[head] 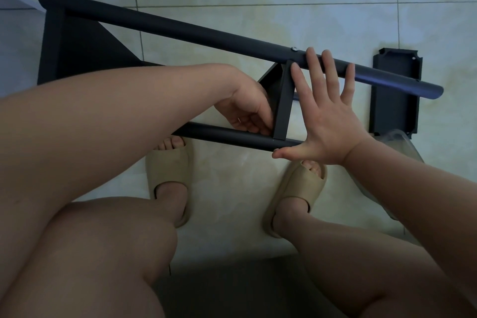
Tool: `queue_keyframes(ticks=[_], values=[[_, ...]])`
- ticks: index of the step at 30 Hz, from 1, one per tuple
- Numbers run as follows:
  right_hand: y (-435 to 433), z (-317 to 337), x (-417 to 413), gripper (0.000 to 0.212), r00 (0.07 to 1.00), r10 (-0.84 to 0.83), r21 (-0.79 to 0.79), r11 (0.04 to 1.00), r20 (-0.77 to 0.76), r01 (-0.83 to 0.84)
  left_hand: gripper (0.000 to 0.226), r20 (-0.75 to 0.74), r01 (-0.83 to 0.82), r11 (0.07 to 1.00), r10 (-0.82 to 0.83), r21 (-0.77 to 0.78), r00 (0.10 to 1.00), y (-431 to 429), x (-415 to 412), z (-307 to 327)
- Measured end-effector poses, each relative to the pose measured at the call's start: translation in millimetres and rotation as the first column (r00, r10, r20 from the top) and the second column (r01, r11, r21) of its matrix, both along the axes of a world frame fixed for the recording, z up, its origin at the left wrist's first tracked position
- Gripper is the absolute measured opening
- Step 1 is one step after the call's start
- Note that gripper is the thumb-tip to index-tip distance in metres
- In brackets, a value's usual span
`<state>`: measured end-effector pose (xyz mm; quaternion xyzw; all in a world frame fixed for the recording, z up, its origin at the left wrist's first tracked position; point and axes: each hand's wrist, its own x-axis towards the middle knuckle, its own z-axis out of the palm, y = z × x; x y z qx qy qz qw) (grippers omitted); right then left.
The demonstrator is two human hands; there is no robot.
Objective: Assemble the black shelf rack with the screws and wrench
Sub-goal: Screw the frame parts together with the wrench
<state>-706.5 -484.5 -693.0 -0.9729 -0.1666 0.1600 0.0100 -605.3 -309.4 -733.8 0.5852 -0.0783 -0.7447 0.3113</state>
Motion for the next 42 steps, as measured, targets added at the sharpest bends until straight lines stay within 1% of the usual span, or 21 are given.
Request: queue_keyframes(ticks=[7, 13, 18, 22, 25, 32, 34, 39, 42], values=[[-0.6, -1.9, 0.1, 0.141, 1.0, 0.002, 0.007, 1.0, 0.01, -0.002, 0.009, -0.025, 0.034, 0.999, -0.034, -0.005, 0.999, -0.5, 4.1, 2.5], [-1.3, -2.0, 0.1, 0.141, 1.0, 0.007, 0.006, 1.0, 0.019, -0.007, 0.006, 0.022, 0.038, 0.999, -0.038, 0.006, 0.999, -2.3, 2.9, -0.5], [-1.1, -2.0, 0.3, 0.142, 1.0, 0.004, 0.006, 1.0, 0.016, -0.004, 0.011, -0.037, 0.031, 0.999, -0.031, -0.008, 0.999, -0.4, 6.1, 0.0], [-0.6, -1.9, 0.1, 0.142, 1.0, 0.003, 0.005, 1.0, 0.014, -0.003, 0.008, -0.022, 0.047, 0.999, -0.048, -0.024, 0.999, 0.0, 3.1, -2.0], [-0.1, -1.6, -0.1, 0.142, 1.0, 0.002, 0.004, 1.0, 0.01, -0.002, 0.009, -0.032, 0.065, 0.998, -0.066, -0.022, 0.997, -0.2, 3.5, -2.8], [-0.6, -1.0, 0.0, 0.142, 1.0, 0.002, 0.003, 1.0, 0.01, -0.002, 0.015, -0.069, 0.002, 1.0, -0.003, -0.027, 0.998, -0.8, 5.8, -1.7], [-0.7, -1.1, 0.2, 0.142, 1.0, 0.002, 0.002, 1.0, 0.01, -0.002, 0.013, -0.066, -0.005, 0.999, 0.003, -0.034, 0.998, -1.6, 5.0, -0.9], [-0.9, -1.4, -0.4, 0.141, 1.0, 0.003, 0.0, 1.0, 0.005, -0.003, 0.01, -0.032, 0.087, 0.996, -0.087, -0.023, 0.996, -0.5, 4.1, -3.3], [-0.2, -0.8, 0.1, 0.141, 1.0, 0.0, 0.005, 1.0, 0.006, 0.0, 0.01, -0.039, 0.089, 0.996, -0.089, -0.015, 0.995, 2.4, 7.0, -3.8]])
